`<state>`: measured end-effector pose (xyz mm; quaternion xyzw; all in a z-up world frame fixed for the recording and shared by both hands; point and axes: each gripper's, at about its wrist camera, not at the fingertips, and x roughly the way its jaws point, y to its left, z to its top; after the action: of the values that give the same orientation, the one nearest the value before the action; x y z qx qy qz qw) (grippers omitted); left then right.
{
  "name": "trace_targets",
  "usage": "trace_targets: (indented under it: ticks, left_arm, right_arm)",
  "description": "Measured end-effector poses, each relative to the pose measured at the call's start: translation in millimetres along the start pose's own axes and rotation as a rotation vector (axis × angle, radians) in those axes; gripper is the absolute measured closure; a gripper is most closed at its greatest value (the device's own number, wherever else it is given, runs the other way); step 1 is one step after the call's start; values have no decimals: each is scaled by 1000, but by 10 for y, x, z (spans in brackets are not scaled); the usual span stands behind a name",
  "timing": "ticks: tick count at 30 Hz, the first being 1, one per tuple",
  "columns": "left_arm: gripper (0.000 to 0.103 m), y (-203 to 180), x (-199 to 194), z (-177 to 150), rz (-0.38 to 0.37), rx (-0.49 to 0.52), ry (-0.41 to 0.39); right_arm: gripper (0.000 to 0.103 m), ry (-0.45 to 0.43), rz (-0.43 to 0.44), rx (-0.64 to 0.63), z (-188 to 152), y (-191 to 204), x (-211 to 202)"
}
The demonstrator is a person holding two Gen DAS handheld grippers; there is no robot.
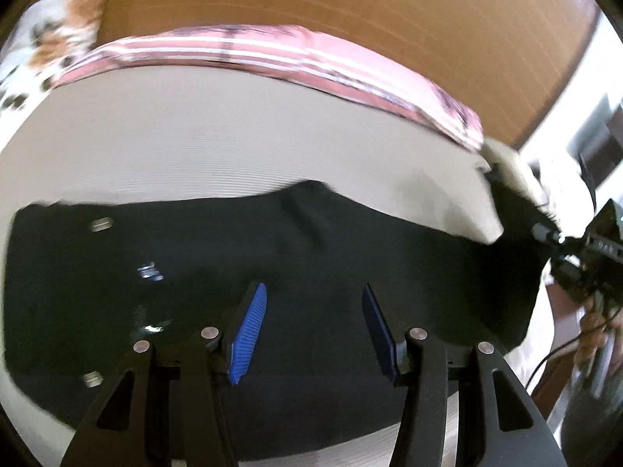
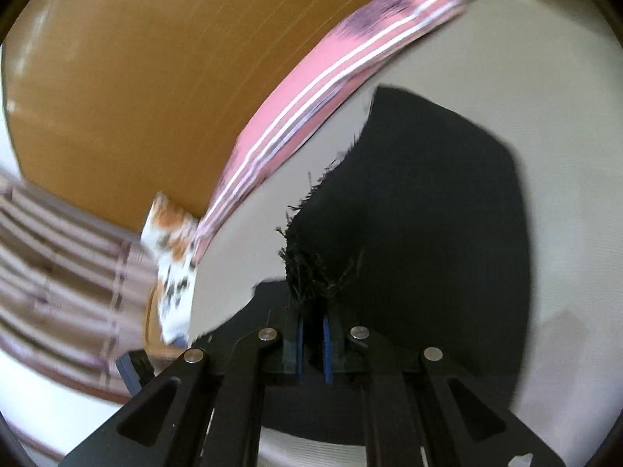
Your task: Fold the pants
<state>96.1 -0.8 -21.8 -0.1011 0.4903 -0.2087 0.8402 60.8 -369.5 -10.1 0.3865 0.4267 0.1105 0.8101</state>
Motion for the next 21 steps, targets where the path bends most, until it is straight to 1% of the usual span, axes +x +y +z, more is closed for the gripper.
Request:
trace_targets:
  ticks: [2, 4, 6, 10, 12, 16, 19, 21]
  left_arm:
    - [51, 181, -122, -29, 2, -43, -8]
    - [51, 296, -202, -79, -1, -72, -16]
    - [51, 426, -287, -145, -5, -93, -19]
    - [51, 546, -330, -202, -47, -128, 2]
    - [51, 546, -313, -207, -60, -129, 10]
    - [51, 468, -250, -192, -108, -116, 33]
    - [51, 364, -203, -187, -131, -89, 48]
    - [51, 305, -166, -186, -156, -78, 63]
  right_arm:
    - [95, 71, 15, -42, -109, 221, 323]
    - [95, 153, 10, -99, -294, 413, 655]
    - [95, 258, 18, -132, -537, 530, 991]
    - [94, 377, -64, -215, -970, 586, 1330]
    - [94, 398, -94, -248, -1073, 618, 1406]
    - [94, 400, -141, -336, -1178, 690, 1395]
    - [90, 422, -186, -423, -1264, 785, 1450]
    - [82, 424, -178, -432, -1270, 793, 1411]
